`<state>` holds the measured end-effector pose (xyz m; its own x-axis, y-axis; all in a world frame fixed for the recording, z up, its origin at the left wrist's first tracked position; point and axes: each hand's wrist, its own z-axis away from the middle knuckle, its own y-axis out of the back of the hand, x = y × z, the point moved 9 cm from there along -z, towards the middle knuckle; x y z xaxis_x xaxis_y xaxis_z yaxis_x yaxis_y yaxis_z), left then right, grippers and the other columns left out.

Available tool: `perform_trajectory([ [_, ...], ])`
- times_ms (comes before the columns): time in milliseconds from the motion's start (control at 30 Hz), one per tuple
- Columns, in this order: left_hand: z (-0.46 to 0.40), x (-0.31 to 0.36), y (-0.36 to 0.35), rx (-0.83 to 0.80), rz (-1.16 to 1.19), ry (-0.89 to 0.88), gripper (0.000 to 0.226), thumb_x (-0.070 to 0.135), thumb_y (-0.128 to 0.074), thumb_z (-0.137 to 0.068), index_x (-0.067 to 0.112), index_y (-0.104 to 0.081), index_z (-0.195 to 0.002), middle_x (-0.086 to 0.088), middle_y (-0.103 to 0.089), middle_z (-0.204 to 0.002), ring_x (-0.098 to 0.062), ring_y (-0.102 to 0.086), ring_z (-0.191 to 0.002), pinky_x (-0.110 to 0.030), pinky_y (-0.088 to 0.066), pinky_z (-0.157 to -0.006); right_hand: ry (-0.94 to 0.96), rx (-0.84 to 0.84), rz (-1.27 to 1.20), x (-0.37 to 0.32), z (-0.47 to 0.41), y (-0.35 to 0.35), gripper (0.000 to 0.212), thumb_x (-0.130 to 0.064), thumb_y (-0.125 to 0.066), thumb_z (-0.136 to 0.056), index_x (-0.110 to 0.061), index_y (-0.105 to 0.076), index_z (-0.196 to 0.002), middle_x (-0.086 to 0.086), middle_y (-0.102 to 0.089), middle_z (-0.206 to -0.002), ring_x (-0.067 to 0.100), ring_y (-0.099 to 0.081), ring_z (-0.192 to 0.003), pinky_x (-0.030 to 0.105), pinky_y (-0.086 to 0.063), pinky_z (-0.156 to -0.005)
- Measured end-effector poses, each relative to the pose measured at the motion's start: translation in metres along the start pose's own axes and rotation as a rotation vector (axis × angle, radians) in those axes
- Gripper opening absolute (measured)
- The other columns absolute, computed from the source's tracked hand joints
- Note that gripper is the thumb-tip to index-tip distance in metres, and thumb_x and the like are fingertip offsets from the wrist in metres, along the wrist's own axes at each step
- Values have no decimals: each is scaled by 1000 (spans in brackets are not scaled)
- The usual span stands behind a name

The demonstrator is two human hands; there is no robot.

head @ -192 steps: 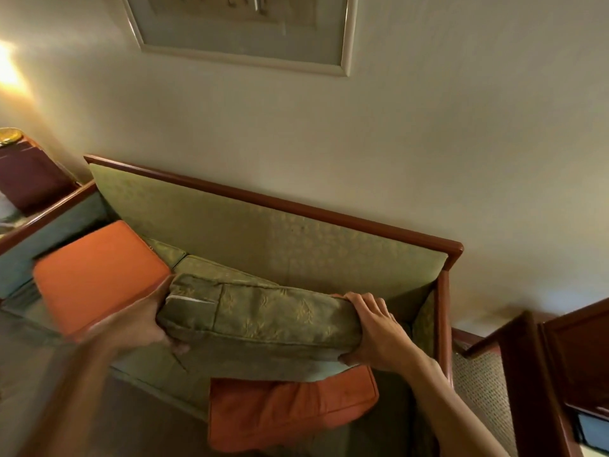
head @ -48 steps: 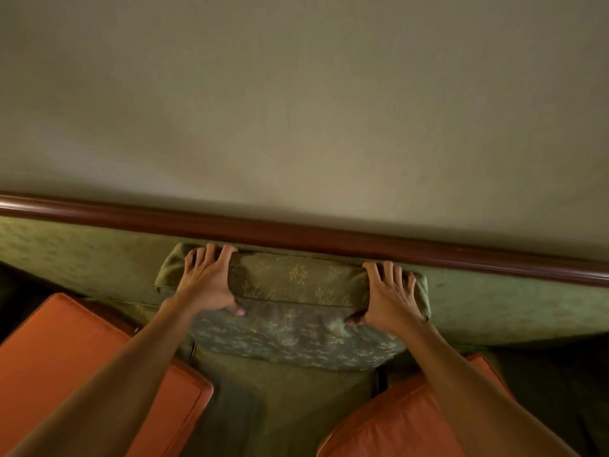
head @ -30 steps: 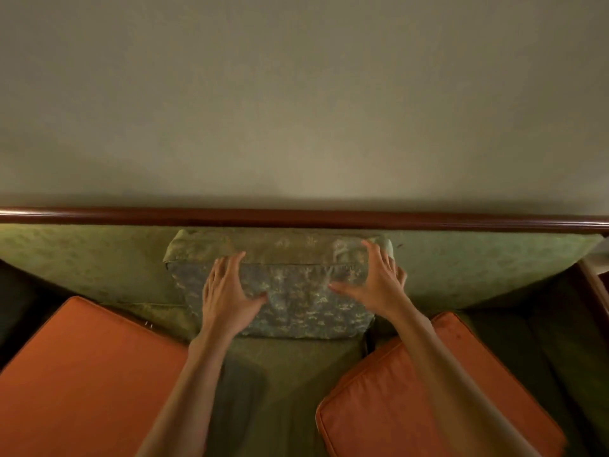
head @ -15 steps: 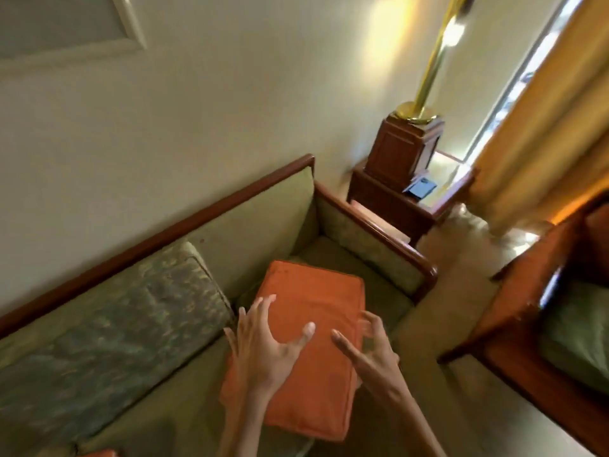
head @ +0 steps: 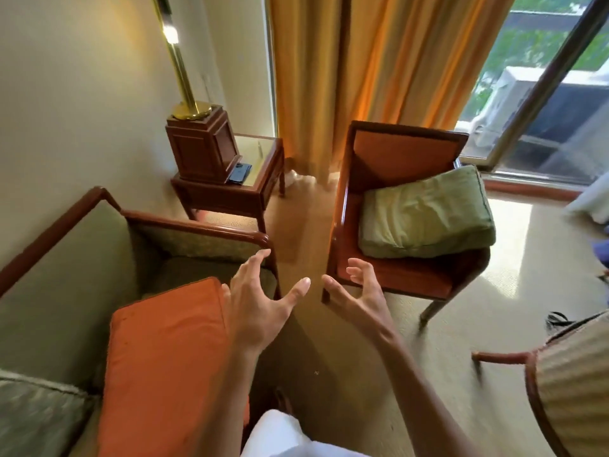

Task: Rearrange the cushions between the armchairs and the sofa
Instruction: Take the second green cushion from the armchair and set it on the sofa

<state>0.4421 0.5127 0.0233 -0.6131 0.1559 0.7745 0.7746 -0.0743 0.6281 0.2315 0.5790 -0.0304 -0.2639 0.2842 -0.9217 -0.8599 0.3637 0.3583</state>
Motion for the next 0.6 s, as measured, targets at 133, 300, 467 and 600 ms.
perform_trajectory([
  [133, -31, 24, -36, -67, 52, -30, 91, 76, -66, -67, 35, -41, -144, 3, -44, -152, -21, -37, -142, -60, -32, -114, -33, 47, -14, 17, -26, 23, 80, -88, -64, -63, -56, -36, -131, -10, -46, -137, 20, -42, -130, 53, -45, -104],
  [300, -91, 38, -89, -153, 100, -62, 87, 78, -68, -67, 36, -46, -141, 5, -44, -152, -20, -39, -140, -48, -40, -109, -56, 111, -3, 27, -77, 53, 80, -87, -64, -65, -55, -35, -132, -11, -46, -135, 14, -43, -128, 50, -41, -108],
  [467, -176, 59, -136, -211, 125, -112, 86, 81, -68, -67, 42, -43, -139, 8, -43, -152, -18, -39, -140, -52, -42, -109, -88, 221, -15, 24, -156, 89, 83, -85, -66, -64, -51, -38, -134, -14, -48, -134, 18, -43, -129, 47, -43, -107],
  [600, -252, 81, -153, -247, 144, -144, 88, 79, -70, -67, 38, -44, -140, 7, -44, -151, -18, -39, -139, -53, -41, -110, -82, 288, -16, 5, -224, 114, 88, -88, -65, -61, -46, -40, -134, -13, -50, -132, 9, -47, -126, 49, -40, -109],
])
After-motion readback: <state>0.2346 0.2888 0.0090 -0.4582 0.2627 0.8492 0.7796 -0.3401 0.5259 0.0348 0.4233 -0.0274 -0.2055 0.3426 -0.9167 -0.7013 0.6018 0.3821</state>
